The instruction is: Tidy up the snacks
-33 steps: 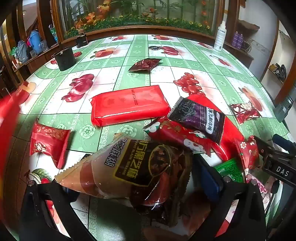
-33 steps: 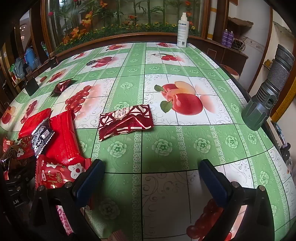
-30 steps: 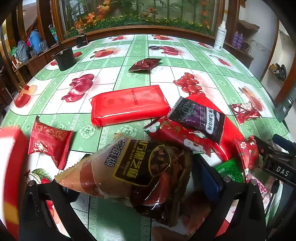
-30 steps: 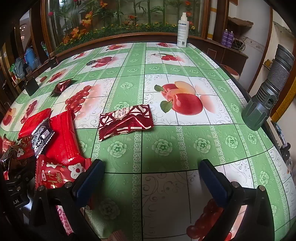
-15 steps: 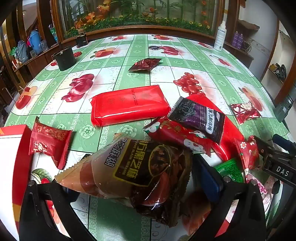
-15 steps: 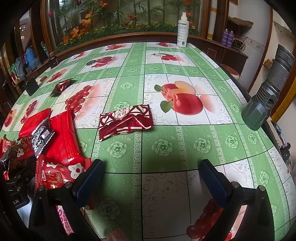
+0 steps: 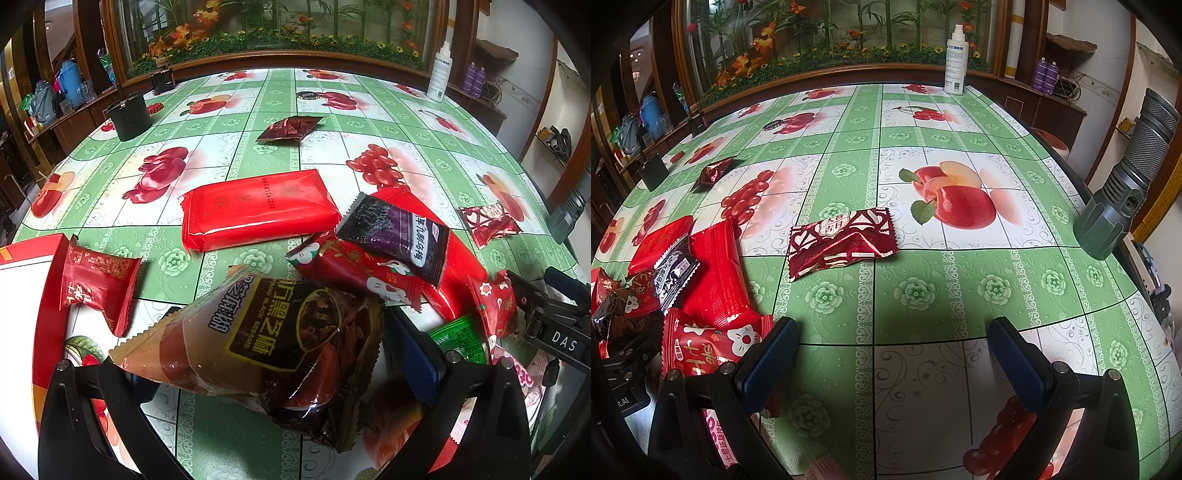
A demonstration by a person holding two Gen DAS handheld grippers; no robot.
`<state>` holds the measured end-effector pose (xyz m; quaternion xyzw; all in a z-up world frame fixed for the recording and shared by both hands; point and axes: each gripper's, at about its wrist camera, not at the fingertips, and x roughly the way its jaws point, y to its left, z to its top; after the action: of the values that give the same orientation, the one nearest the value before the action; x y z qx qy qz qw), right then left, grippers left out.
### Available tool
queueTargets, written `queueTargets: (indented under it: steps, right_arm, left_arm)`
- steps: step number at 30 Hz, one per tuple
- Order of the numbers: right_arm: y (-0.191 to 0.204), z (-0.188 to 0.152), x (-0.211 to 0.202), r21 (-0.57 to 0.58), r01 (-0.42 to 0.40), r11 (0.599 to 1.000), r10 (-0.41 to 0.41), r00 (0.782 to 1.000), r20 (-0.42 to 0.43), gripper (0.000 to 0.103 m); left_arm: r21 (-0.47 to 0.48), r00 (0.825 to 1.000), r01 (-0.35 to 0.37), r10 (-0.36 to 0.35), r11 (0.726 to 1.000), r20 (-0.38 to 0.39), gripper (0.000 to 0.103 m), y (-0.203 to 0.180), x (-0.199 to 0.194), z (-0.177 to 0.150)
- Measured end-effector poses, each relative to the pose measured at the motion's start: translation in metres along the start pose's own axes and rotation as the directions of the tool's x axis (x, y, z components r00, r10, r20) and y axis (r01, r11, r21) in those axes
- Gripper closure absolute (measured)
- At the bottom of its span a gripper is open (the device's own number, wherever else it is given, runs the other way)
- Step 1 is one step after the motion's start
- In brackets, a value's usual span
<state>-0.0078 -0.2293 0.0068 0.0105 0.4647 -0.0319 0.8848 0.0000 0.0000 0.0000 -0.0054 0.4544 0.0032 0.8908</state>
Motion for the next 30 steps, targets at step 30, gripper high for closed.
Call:
queueTargets:
  steps: [30]
  right_arm:
    - [0.0024,-0.0023,-0.0045,0.012,0.009,1.0,-0.009,1.0,-0.003,0.0]
  left_arm:
    - [-0.003,1.0,-0.004,0.004,1.0,-0.021,0.0,0.0021,-0.0024,-0.0017]
